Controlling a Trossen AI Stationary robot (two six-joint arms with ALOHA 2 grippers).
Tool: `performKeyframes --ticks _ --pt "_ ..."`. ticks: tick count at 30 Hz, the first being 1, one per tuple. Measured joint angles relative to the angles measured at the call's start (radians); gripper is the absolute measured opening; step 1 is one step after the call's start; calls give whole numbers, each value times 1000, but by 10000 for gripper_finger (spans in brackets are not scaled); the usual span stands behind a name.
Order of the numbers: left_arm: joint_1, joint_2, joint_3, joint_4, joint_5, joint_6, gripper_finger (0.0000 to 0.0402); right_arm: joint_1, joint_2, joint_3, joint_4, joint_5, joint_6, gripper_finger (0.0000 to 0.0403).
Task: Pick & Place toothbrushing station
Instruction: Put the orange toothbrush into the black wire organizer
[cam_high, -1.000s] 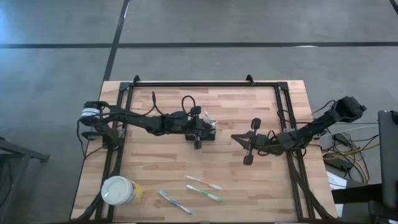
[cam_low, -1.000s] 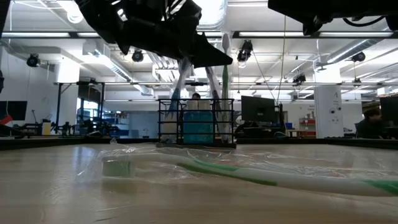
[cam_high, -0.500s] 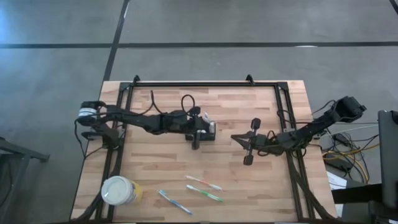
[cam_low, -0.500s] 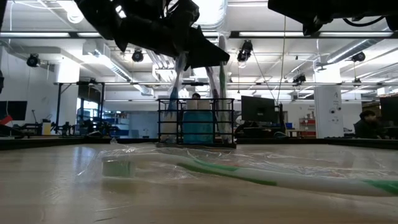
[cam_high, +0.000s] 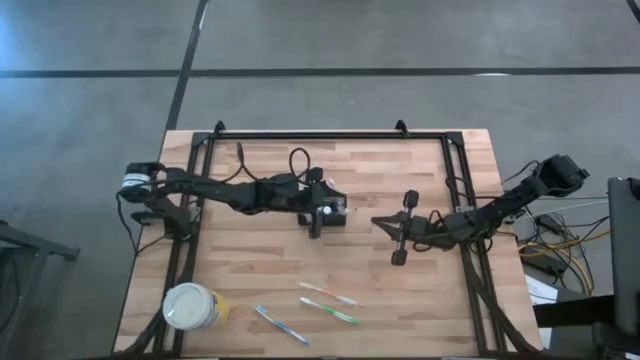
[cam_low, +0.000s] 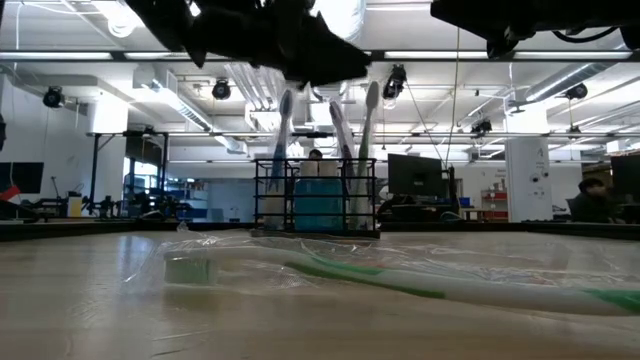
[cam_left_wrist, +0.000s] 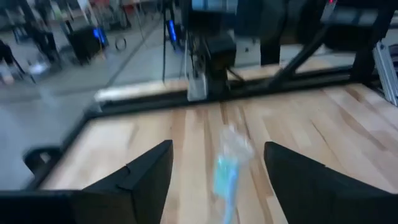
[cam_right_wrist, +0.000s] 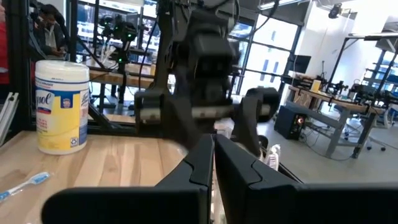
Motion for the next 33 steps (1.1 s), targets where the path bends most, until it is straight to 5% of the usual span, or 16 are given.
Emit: performKeyframes --ticks 6,11,17,23,33 --pt "-3 -176 0 -65 0 47 257 0 0 0 -3 0 3 13" --pt "-3 -441 1 -359 -1 75 243 0 0 -2 -4 0 8 13" --pt "-3 -754 -76 -667 -19 46 153 0 0 -6 -3 -1 32 13" --pt "-3 -1042 -362 -590 -21 -51 14 0 0 -6 -3 -4 57 13" --pt "-3 -1434 -762 -430 -28 -139 6 0 0 -7 -22 -26 61 13"
